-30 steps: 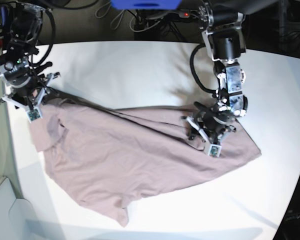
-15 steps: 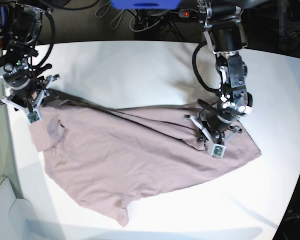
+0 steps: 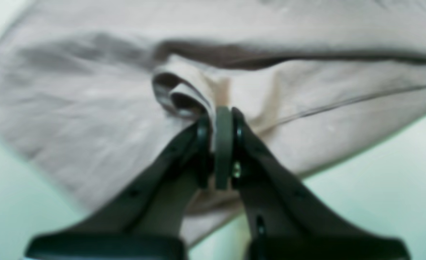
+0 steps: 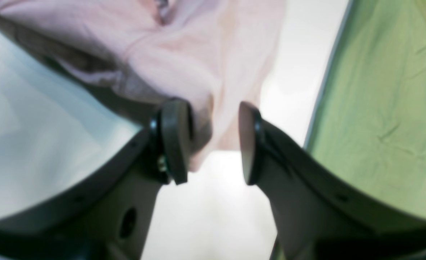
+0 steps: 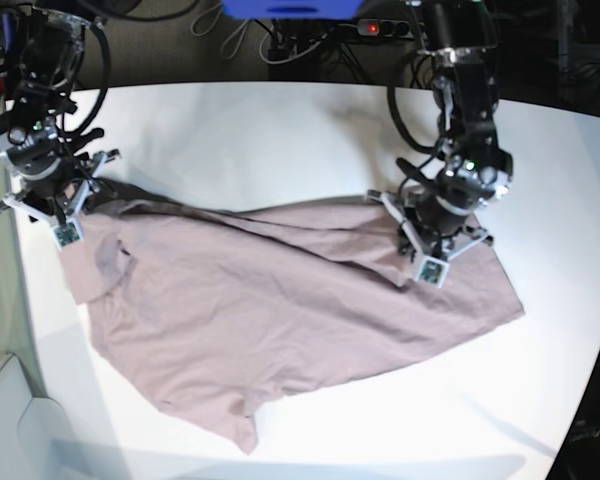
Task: Layout the t-shirt on the table in an organized manner, then fold the t-shirt properly
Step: 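Grasp the shirt's shoulder edge with the left gripper and pull it toward the robot, then release the left gripper and move it to the shirt's side edge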
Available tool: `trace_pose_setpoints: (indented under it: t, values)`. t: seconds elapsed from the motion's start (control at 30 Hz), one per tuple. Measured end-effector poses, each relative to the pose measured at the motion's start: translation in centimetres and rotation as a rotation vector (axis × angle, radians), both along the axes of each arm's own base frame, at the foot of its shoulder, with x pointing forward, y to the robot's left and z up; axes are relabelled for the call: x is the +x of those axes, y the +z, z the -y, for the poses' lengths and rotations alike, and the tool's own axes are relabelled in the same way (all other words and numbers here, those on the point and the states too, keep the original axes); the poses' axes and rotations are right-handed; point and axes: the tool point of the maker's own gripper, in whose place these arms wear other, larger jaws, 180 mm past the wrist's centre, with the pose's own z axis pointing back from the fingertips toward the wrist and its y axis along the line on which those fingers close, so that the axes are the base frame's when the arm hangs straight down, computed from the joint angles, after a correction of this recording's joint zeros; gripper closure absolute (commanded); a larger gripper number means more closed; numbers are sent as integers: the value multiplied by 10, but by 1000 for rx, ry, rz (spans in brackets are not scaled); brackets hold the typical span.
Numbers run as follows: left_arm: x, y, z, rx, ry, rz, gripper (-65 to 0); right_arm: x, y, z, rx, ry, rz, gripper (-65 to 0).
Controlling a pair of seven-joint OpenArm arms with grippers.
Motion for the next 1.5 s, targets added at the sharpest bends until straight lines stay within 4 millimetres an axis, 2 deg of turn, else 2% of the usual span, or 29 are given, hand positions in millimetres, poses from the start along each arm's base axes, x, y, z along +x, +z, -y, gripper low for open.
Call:
trace_pose_setpoints:
  t: [0.07, 0.33, 0.5, 0.67, 0.73, 0.97, 1.07, 1.13, 1.3, 1.37, 1.47, 1.5]
  values:
    - [-13, 4, 2, 21, -11, -7, -1, 0, 0, 0, 1, 0, 0, -235]
    - [-89, 4, 9, 72, -37, -102, -1, 0, -1, 0, 0, 0, -1, -234]
    - [-158, -27, 23, 23, -26, -270, -1, -1, -2, -1, 5, 2, -3, -234]
    - [-188, -37, 33, -16, -18, -336, -1, -2, -2, -1, 2, 2, -5, -234]
    - [-195, -40, 32, -12, -16, -357, -1, -2, -2, -1, 1, 2, -6, -236]
    - [-199, -42, 27, -3, -11, -364, -1, -3, -2, 1, 0, -2, -8, -239]
    - [-198, -41, 27, -3, -11, -362, -11, -12, -9, 2, -3, -1, -34, -273]
    - [-198, -41, 27, -4, -11, -362, -64, -19, -13, 2, -6, -3, -53, -311]
    - [-204, -43, 25, 15, -35, -372, -335, -21, -9, 12, -34, -1, -53, -331]
    - [-210, -45, 24, 15, -47, -390, -360, -26, -9, 18, -34, -24, -53, -331]
    - [-212, -35, 44, -79, -201, -356, -360, -32, -8, 31, -46, -64, -58, -331]
    - [-211, -30, 44, -129, -194, -339, -354, -31, -7, 31, -46, -64, -56, -331]
